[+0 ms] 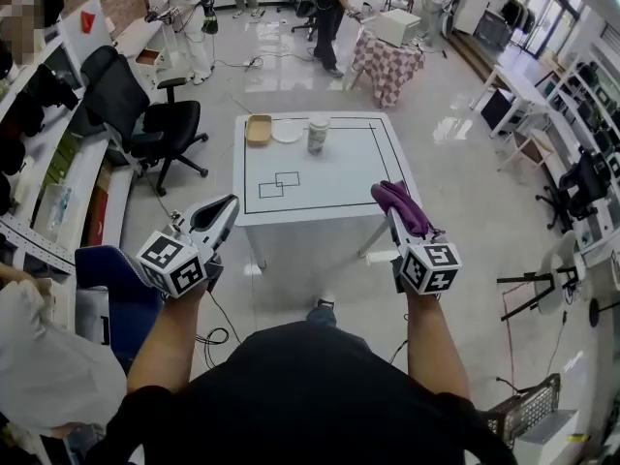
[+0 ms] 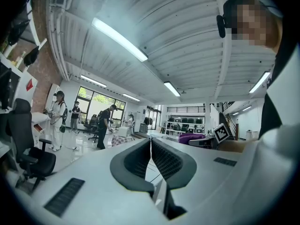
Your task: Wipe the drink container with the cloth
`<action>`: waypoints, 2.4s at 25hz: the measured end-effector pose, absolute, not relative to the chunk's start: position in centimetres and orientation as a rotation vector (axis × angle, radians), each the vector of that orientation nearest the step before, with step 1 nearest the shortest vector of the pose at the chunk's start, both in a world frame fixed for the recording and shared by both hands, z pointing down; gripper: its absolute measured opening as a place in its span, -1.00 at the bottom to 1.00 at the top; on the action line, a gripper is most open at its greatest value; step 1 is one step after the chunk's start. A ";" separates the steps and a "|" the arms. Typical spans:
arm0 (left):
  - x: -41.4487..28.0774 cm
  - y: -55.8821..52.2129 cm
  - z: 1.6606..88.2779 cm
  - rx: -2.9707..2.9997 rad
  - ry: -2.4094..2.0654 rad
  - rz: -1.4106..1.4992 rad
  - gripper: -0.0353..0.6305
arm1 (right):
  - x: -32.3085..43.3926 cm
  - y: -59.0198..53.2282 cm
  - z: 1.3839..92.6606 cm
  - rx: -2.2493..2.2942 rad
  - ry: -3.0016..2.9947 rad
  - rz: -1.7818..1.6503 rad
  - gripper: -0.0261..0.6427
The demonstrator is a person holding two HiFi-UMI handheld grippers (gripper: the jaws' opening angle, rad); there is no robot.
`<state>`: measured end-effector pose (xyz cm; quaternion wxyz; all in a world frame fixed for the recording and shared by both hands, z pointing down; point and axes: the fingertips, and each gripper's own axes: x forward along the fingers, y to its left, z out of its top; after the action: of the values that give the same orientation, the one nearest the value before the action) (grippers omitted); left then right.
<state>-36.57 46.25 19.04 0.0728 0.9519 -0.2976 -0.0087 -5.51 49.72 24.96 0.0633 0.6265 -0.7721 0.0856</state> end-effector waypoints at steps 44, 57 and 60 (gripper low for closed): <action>-14.6 11.4 24.1 2.690 -1.198 0.071 -0.81 | 14.5 7.9 32.6 1.511 -2.519 0.437 -0.70; -18.2 1.6 26.1 2.689 -1.087 0.062 -0.81 | 9.7 0.2 33.5 1.538 -2.454 0.475 -0.70; -19.3 -0.9 26.3 2.702 -1.043 0.065 -0.81 | 8.3 -1.7 33.4 1.569 -2.433 0.478 -0.70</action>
<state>-19.31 -0.94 26.32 0.1221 0.9257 -0.3572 0.0222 8.34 -1.70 33.37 0.1034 0.5317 -0.8248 0.1621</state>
